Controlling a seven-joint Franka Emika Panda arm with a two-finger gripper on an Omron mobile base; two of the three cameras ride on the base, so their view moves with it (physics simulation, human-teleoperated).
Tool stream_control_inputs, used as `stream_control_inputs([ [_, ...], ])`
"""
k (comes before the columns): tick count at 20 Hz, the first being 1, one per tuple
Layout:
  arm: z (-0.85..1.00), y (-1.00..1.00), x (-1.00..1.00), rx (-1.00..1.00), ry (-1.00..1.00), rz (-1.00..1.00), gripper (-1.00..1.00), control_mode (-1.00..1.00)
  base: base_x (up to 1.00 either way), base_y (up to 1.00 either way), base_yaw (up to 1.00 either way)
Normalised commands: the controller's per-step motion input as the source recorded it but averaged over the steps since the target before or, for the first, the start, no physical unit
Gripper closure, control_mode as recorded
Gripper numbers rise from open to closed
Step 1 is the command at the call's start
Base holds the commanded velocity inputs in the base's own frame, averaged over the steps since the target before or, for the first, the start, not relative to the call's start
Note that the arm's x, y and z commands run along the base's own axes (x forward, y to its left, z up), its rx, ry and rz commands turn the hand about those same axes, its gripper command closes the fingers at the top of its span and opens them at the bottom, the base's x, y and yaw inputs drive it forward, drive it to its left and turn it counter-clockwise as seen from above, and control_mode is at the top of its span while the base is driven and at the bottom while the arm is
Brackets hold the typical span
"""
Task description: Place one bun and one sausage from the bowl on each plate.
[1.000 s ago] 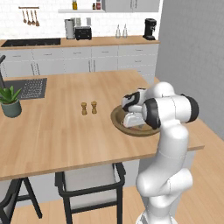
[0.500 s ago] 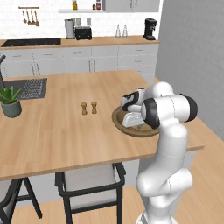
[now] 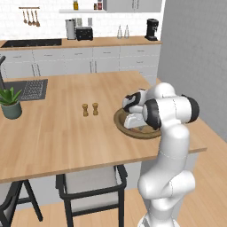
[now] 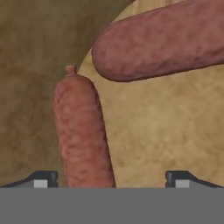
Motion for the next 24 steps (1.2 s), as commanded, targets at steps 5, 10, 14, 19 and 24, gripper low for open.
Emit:
stream_control_inputs([
  [5, -0.27, -0.01, 0.09, 0.0, 0.0, 0.0, -1.0, -1.0, 0.0, 0.0, 0.0],
  [10, -0.31, 0.0, 0.21, 0.0, 0.0, 0.0, 1.0, -1.0, 0.0, 0.0, 0.0],
  [14, -0.31, 0.0, 0.24, 0.0, 0.0, 0.0, 1.0, -1.0, 0.0, 0.0, 0.0],
  [19, -0.12, 0.0, 0.07, 0.0, 0.0, 0.0, 1.0, -1.0, 0.0, 0.0, 0.0],
  [24, 0.23, 0.07, -0.55, 0.0, -0.01, 0.0, 1.0, -1.0, 0.0, 0.0, 0.0],
])
